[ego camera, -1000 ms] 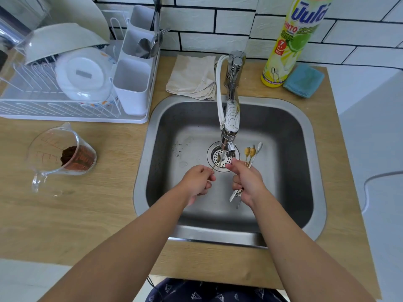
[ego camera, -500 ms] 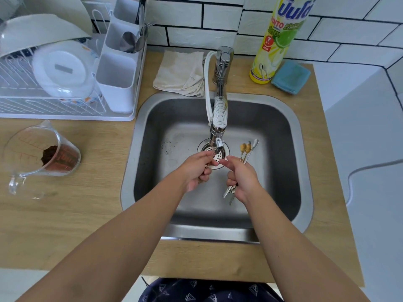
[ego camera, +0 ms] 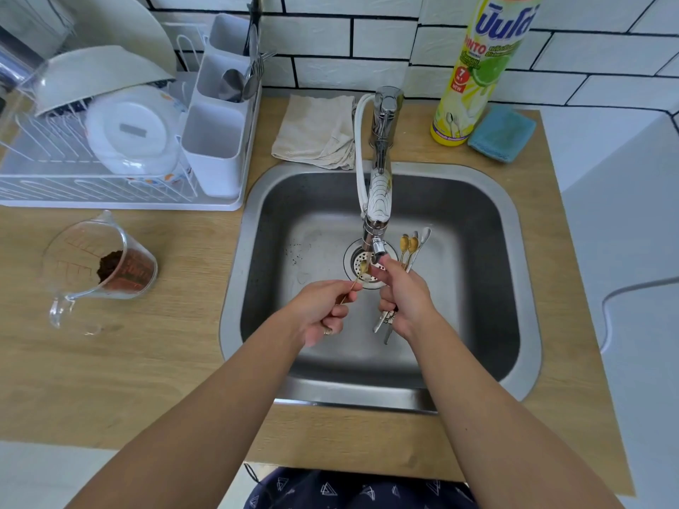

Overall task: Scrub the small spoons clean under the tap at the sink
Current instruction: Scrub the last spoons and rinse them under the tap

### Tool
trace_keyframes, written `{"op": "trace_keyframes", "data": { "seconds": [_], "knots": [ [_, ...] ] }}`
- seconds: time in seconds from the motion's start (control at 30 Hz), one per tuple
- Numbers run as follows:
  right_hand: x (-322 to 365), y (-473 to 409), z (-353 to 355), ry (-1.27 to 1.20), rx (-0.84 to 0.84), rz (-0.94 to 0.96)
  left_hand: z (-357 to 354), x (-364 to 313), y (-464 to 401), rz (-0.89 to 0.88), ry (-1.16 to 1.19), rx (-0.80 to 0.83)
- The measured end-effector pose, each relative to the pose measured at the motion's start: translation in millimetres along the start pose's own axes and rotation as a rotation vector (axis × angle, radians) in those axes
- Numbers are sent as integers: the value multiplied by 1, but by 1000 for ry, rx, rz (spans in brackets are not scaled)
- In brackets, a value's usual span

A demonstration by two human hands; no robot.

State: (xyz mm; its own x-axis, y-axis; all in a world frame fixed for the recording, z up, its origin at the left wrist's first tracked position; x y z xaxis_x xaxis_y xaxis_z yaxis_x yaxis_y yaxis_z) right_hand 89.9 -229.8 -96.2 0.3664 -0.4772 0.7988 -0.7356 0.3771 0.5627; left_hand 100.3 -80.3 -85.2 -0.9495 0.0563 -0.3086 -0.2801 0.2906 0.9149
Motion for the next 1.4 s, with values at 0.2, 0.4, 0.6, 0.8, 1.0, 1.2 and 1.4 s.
{"op": "trace_keyframes", "data": {
  "seconds": [0.2, 0.4, 0.6, 0.8, 1.0, 1.2, 1.4],
  "knots": [
    [-2, 1, 1, 142, 59, 47, -2, 1, 3, -102, -239, -103],
    [-9, 5, -13, 120, 214, 69, -5, -4, 5, -182, -248, -131],
    [2, -4, -7, 306, 115, 193, 2, -5, 3, -230, -276, -176],
    [-8, -4, -14, 256, 205, 170, 1, -11, 6, -249, -280, -208],
    [-1, -7, -8, 324, 105, 207, -3, -9, 10, -243, -278, -162],
    [-7, -2, -20, 202, 231, 166, -2, -14, 7, -249, -245, -187],
    [0, -4, -26, 222, 215, 175, -7, -19, 8, -270, -245, -148]
  ]
}}
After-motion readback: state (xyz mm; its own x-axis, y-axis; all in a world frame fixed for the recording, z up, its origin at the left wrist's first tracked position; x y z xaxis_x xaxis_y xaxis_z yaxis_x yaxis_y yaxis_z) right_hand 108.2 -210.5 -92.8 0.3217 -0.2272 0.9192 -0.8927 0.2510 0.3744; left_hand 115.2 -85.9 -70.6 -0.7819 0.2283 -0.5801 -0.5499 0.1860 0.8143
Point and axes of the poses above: each hand's wrist, its own y-axis away from the middle knuckle, its own z-axis out of the back of the hand, x = y × z, the point moved 9 cm from there along -y, towards the middle knuckle, and after that the axes turned 13 degrees about z, right-handed, at the moved point
